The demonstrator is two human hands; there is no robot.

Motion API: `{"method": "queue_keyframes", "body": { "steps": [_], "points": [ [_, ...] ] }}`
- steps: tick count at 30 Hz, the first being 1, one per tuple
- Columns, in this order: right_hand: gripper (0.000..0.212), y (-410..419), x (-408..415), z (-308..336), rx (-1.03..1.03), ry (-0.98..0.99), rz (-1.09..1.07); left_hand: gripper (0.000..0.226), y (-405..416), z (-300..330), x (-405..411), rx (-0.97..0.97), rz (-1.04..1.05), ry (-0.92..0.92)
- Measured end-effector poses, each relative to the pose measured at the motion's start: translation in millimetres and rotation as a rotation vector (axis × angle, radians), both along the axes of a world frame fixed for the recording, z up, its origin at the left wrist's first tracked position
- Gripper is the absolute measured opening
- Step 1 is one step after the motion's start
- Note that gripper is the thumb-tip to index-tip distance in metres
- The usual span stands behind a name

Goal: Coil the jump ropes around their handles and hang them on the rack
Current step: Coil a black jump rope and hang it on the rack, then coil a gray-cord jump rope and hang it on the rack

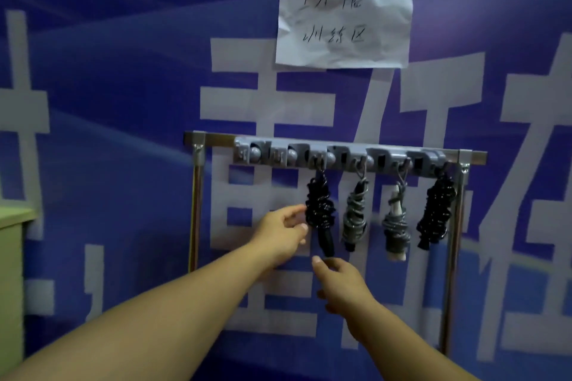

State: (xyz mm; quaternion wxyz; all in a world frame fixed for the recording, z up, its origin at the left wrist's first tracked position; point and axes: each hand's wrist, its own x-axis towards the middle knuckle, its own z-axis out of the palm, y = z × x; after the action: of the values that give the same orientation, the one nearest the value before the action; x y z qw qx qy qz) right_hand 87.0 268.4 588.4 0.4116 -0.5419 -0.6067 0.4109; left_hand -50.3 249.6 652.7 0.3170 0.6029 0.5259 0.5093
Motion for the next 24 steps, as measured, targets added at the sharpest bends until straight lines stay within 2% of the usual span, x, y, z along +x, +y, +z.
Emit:
{"method": "queue_keyframes", "body": {
  "steps": [3, 6, 12, 17, 24],
  "points": [
    [0.032, -20.3, -6.1, -43.7, -0.132, -0.054, 0.056, 0.021, -25.0, -44.3, -16.5, -0.23, -0.043, 0.166],
    [0.032, -40.1, -20.2, -91.1, -0.187, -0.113, 0.12, 0.019, -42.4, -102.5, -39.1, -0.353, -0.049, 0.232],
    [0.038, -78.0, -64.4, -185.0, -0.258, -0.222, 0.217, 0.016, -100.5, -233.4, -101.6, -0.582, 0.123, 0.084],
    [0.037, -114.3, -110.5, -263.2, -0.391, -0.271, 0.311, 0.022, -171.7, -339.2, -161.3, -0.739, 0.381, -0.082],
    [0.033, -167.2, -147.2, -357.5, -0.532, -0.296, 0.406, 0.017, -250.6, -462.6, -196.0, -0.909, 0.613, -0.28]
  ]
}}
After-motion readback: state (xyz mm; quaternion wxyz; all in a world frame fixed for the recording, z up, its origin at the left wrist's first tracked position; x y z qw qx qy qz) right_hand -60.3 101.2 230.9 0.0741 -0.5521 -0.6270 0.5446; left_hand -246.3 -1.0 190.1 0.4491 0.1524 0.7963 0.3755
